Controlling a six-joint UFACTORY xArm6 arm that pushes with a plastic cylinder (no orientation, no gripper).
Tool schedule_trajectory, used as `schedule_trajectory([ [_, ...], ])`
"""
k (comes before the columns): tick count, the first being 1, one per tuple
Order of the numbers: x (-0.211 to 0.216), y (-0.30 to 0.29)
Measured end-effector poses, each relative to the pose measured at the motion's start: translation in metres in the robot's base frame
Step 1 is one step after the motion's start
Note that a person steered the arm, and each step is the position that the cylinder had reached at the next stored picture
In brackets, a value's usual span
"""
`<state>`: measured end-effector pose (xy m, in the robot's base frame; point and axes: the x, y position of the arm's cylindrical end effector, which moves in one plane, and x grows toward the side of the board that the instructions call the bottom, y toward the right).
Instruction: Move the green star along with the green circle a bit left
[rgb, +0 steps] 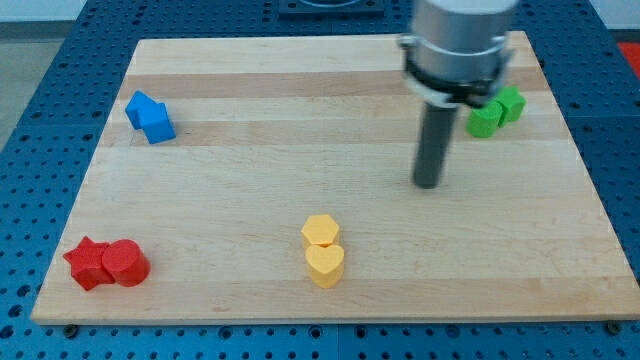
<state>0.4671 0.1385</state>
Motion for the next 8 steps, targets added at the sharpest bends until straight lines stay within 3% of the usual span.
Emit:
schedule_trajectory([
  [1, 0.0, 0.066],
  [2, 0.0, 0.071],
  [3, -0.035, 0.129],
  [8, -0.102, 0.105],
])
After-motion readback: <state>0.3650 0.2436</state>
